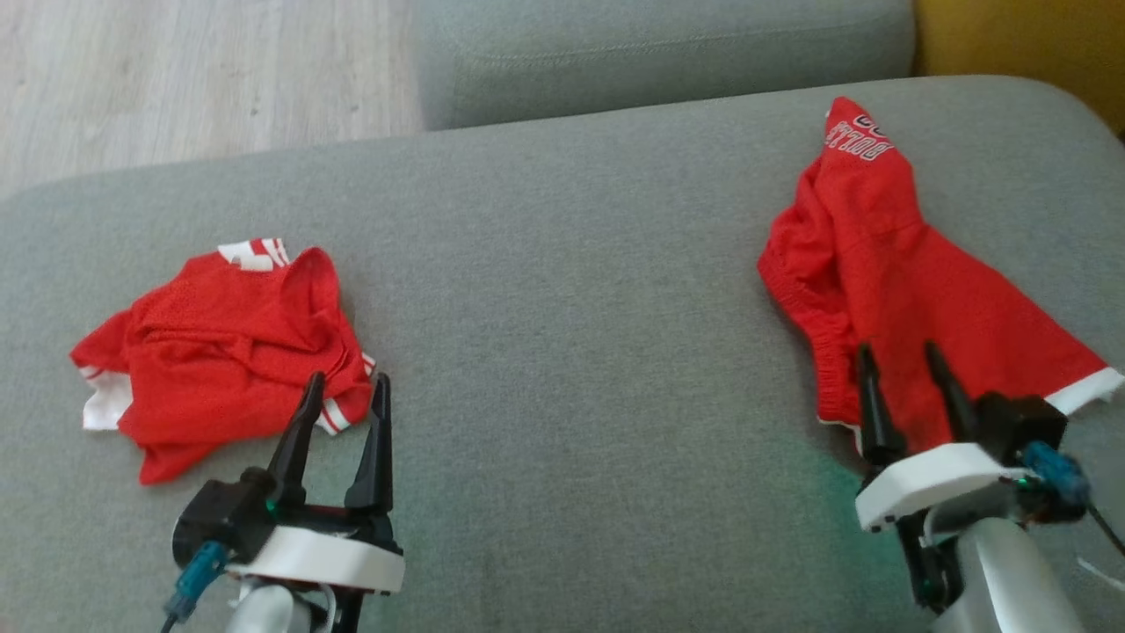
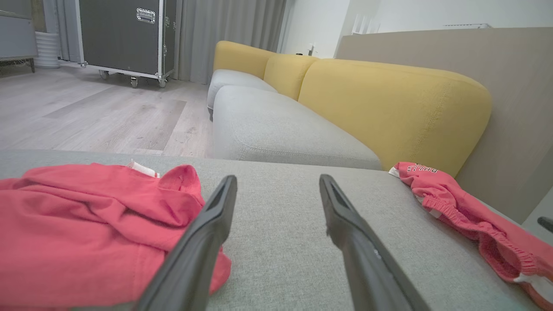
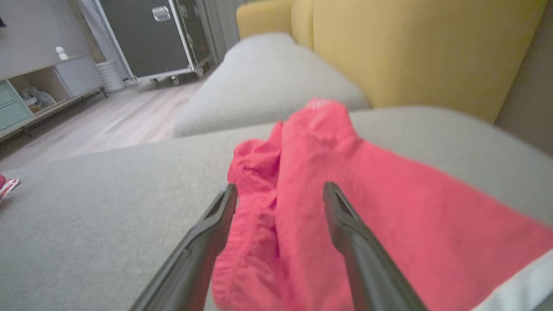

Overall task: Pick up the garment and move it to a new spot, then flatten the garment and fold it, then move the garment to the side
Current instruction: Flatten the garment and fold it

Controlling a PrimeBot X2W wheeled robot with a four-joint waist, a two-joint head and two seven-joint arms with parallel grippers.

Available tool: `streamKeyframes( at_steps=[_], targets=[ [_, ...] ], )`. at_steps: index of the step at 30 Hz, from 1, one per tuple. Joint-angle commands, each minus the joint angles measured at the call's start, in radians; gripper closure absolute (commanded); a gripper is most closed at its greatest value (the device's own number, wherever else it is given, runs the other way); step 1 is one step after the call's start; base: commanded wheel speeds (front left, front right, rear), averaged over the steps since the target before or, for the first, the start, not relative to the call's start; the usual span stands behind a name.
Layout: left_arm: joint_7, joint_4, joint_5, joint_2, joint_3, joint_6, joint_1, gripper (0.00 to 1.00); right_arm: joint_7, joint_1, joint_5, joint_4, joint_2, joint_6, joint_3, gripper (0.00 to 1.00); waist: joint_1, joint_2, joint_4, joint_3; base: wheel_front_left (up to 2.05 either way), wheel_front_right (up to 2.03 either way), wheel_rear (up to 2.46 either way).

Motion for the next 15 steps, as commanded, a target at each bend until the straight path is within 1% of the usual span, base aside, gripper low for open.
streamKeyframes(
  at_steps=[1, 5, 9, 15],
  targets=[
    [-0.010, -0.032, 0.001, 0.016, 0.024, 0.002, -0.053, 0.00, 0.022, -0.052, 0.028, -0.001, -0.005, -0.001, 0.030, 0.00, 0.0000, 0.0000, 0.011, 0.012, 0.00, 0.00, 0.00],
    [-0.010, -0.028, -0.003, 0.019, 0.012, 0.002, -0.065, 0.00, 0.078, -0.102, 0.017, 0.092, -0.005, -0.001, 0.058, 0.00, 0.0000, 0.0000, 0.029, 0.031, 0.00, 0.00, 0.00],
    [-0.010, -0.023, -0.009, 0.018, 0.002, 0.002, -0.080, 0.00, 0.097, -0.146, -0.001, 0.175, -0.005, -0.001, 0.074, 0.00, 0.0000, 0.0000, 0.049, 0.041, 0.00, 0.00, 0.00],
    [-0.010, -0.020, -0.015, 0.021, -0.002, 0.002, -0.087, 0.00, 0.113, -0.188, -0.065, 0.285, -0.005, -0.001, 0.072, 0.00, 0.0000, 0.0000, 0.065, 0.049, 0.00, 0.00, 0.00]
  ],
)
